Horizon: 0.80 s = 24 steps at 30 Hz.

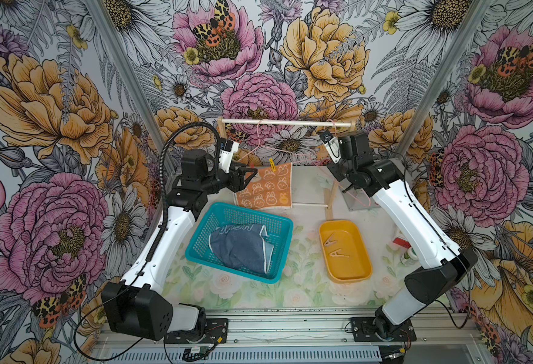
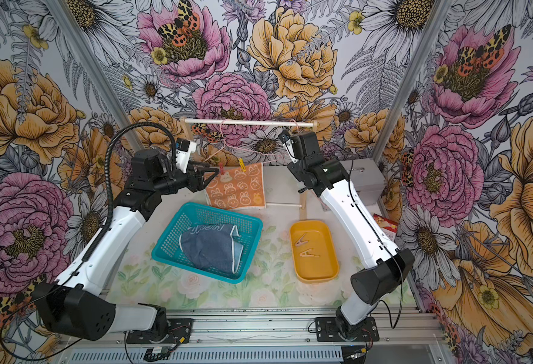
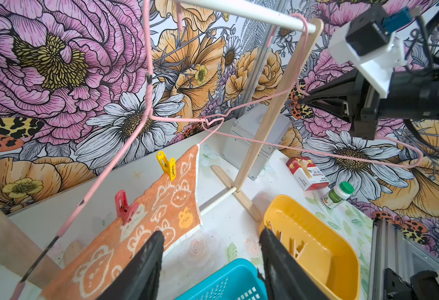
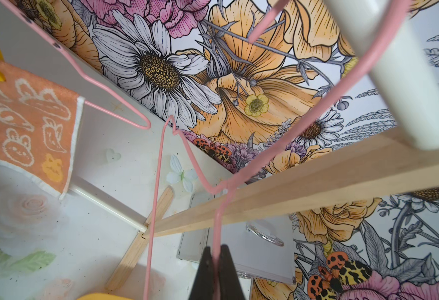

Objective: Remove the clothespins securing towels to the hanger
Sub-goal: Place the hanger at the clothesline.

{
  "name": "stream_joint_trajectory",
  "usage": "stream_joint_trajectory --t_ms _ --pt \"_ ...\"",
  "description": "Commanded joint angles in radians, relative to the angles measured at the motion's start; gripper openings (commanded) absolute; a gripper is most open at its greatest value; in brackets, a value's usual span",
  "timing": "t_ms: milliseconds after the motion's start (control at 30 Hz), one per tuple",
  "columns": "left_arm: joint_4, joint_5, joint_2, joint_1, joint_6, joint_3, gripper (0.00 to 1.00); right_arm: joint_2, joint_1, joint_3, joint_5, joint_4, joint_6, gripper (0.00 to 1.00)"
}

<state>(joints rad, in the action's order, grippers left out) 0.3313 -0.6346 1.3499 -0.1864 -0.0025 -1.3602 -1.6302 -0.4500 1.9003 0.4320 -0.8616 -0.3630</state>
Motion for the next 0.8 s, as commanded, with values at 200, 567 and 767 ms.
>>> stream_joint_trajectory --t_ms 200,567,767 --pt "-0.024 0.064 -0.040 0.028 -0.013 0.010 0.62 0.113 0.008 -0.037 -0.063 0.045 0.032 0.37" --pt "-0.018 0.251 -0.025 0.071 0.012 0.008 0.63 0.224 -0.005 -0.096 -0.114 0.067 0.068 0.39" --pt "-0.026 0.071 0.045 0.053 0.128 -0.024 0.70 0.295 -0.018 -0.166 -0.162 0.112 0.097 0.39"
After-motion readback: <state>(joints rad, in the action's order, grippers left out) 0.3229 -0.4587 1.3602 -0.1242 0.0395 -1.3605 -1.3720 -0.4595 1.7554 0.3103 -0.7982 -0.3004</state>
